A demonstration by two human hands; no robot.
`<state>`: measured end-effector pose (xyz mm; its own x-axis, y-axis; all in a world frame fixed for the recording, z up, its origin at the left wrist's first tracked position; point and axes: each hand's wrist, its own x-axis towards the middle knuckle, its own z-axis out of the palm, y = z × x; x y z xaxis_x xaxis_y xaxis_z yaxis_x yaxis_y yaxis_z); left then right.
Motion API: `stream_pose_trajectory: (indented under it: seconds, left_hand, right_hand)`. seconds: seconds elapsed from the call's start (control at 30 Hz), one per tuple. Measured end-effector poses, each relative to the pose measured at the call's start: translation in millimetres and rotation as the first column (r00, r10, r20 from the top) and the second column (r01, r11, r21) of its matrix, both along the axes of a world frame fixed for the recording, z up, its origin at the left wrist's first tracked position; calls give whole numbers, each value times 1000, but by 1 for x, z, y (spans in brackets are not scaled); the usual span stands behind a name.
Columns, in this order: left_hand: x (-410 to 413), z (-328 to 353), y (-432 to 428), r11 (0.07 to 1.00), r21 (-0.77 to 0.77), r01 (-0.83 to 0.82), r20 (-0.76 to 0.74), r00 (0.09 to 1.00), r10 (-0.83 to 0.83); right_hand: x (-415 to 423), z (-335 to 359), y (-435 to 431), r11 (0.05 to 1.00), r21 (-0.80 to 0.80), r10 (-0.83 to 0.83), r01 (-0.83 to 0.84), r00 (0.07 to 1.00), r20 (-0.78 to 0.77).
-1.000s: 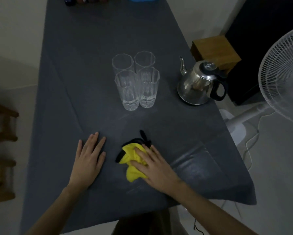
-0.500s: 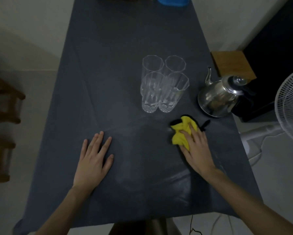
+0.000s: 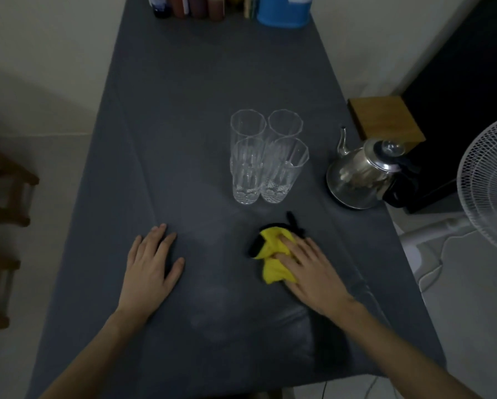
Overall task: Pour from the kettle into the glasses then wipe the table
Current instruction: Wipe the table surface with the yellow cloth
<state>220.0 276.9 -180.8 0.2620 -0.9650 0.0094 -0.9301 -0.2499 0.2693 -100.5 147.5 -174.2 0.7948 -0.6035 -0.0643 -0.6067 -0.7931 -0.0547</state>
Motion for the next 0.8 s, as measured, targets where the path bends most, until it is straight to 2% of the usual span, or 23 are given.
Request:
stream_pose_trajectory:
  seconds: [0.17, 0.27, 0.47, 0.57, 0.73, 0.8]
  left_hand:
    - [-2, -4, 2, 1000, -19, 8, 7, 1000, -8]
    - [-1, -5, 2, 1000, -25, 7, -5, 1000, -7]
    - [2, -5, 4, 1000, -3, 25, -30, 999, -25]
    - [11, -3, 8, 996, 24, 87, -29, 996, -86]
    - [34, -3, 27, 987, 84, 134, 39, 990, -138]
    - [35, -4, 29, 990, 81, 116, 38, 992, -119]
  right_hand:
    - [-58, 3, -24, 938, 60, -340, 340, 940, -18]
    - [-29, 0, -19, 912, 95, -405, 400, 913, 45]
    - [71, 2, 13, 987, 108, -140, 121, 972, 187]
    - [106, 0, 36, 996, 91, 12, -25, 990, 137]
    - [59, 0, 22, 985, 53, 163, -163, 987, 12]
    - [19, 3, 11, 988, 41, 152, -150, 987, -47]
